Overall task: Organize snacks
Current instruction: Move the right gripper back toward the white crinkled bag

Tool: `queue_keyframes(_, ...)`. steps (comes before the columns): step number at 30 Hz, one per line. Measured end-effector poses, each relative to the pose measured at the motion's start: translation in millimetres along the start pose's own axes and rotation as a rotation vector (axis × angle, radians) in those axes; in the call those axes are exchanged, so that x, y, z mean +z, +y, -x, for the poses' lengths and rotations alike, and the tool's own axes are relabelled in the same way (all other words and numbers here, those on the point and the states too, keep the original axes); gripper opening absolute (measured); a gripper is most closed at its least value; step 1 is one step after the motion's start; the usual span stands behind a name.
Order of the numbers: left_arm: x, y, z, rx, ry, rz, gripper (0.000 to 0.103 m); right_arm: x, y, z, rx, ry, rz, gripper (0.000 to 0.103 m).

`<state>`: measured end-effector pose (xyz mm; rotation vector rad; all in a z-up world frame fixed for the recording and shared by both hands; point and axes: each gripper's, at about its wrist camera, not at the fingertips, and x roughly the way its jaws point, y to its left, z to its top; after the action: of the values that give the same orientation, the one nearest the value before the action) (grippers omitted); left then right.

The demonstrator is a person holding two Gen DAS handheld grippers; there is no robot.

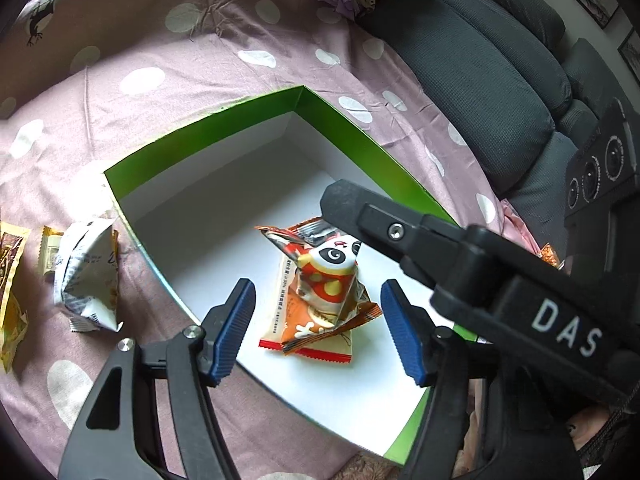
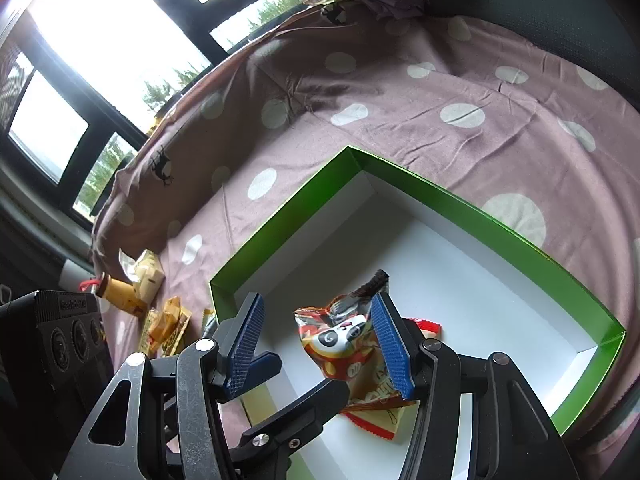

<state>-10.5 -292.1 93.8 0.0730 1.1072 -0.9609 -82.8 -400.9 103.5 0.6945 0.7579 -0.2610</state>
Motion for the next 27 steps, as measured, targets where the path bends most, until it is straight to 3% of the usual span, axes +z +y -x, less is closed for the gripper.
queue_keyframes(4, -8, 13, 25, -0.007, -0.063, 0.013, 0.079, -1, 8, 3, -0.018, -0.024, 0.016, 0.058)
queue_keyframes(7, -16, 32, 47, 0.02, -0.117, 0.074, 0.079, -2, 14, 7, -0.059, -0.062, 0.032, 0.058)
queue_keyframes(11, -34, 62, 88, 0.033, -0.227, 0.164, 0.085, -2, 18, 8, -0.036, -0.082, 0.009, 0.059)
queue_keyframes(17, -69, 109, 145, 0.261, -0.364, 0.277, 0.087, -6, 37, 6, -0.034, -0.106, 0.048, 0.062)
queue_keyframes(20, -92, 141, 165, 0.316, -0.429, 0.36, 0.092, -10, 51, 5, -0.03, -0.138, 0.077, 0.076)
queue_keyframes(21, -100, 151, 168, 0.339, -0.439, 0.379, 0.097, -13, 56, 5, -0.025, -0.146, 0.097, 0.076)
queue_keyframes(24, -114, 181, 171, 0.403, -0.463, 0.424, 0.099, -18, 74, -1, 0.008, -0.134, 0.158, 0.076)
queue_keyframes(27, -120, 207, 169, 0.502, -0.409, 0.523, 0.098, -27, 95, -13, 0.027, -0.103, 0.206, 0.077)
